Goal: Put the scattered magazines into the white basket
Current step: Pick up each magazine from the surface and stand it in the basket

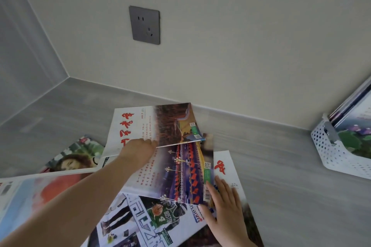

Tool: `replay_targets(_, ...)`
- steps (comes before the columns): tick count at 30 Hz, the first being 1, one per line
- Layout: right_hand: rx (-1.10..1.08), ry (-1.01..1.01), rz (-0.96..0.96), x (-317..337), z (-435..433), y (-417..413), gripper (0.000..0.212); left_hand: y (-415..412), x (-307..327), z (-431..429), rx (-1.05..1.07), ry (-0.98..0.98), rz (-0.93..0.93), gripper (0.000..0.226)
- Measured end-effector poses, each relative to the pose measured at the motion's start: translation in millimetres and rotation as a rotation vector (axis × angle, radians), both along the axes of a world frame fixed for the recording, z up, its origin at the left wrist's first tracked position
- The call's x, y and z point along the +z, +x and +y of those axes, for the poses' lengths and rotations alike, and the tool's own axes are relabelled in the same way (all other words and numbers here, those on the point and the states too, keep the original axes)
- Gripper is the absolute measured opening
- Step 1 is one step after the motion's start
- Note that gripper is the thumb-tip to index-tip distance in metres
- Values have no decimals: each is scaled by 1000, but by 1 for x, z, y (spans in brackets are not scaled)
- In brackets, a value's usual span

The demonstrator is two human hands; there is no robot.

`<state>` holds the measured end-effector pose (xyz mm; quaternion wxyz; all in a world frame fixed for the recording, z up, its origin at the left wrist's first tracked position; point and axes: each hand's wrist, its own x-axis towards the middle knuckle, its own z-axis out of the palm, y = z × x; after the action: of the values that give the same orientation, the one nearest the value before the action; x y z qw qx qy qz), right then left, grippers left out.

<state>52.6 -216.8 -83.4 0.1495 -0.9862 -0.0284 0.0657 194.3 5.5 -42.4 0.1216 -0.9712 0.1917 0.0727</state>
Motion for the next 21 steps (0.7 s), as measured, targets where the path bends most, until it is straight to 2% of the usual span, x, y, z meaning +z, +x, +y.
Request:
replay_targets(2,-53,175,-11,-7,-7,3,61,-2,-1,0,-4,-30,-29,42)
replay_targets(4,-151,306,-94,1,-11,5,58,-8,-1,1,-11,-44,-31,50)
replay_targets(7,-194,246,-198,10,-21,10,64,-30,4,3,-33,-172,27,63)
replay_targets(10,-78,105,-205,20,-22,14,76,-59,15,7,-276,-427,-143,66)
replay_targets(11,-8,12,-214,25,-21,16,78,-68,15,10,-348,-526,-223,57)
replay_targets(13,115,-66,-343,27,-20,17,65,-83,15,13,-458,-619,-409,13)
replay_targets(14,144,-35,-405,24,-20,16,56,-86,15,13,-424,-640,-451,15)
replay_targets(15,173,-9,-425,21,-20,14,50,-89,17,12,-304,-663,-464,18)
replay_targets(16,190,9,-422,19,-19,13,46,-89,16,11,-95,-728,-475,18)
replay_targets(18,215,16,-418,17,-14,7,31,-85,18,10,484,-940,-294,62)
replay_targets(19,233,10,-445,19,-12,5,23,-85,21,7,740,-1133,-201,74)
replay_targets(21,263,-21,-406,22,-6,0,28,-81,24,0,1099,-1537,-112,71)
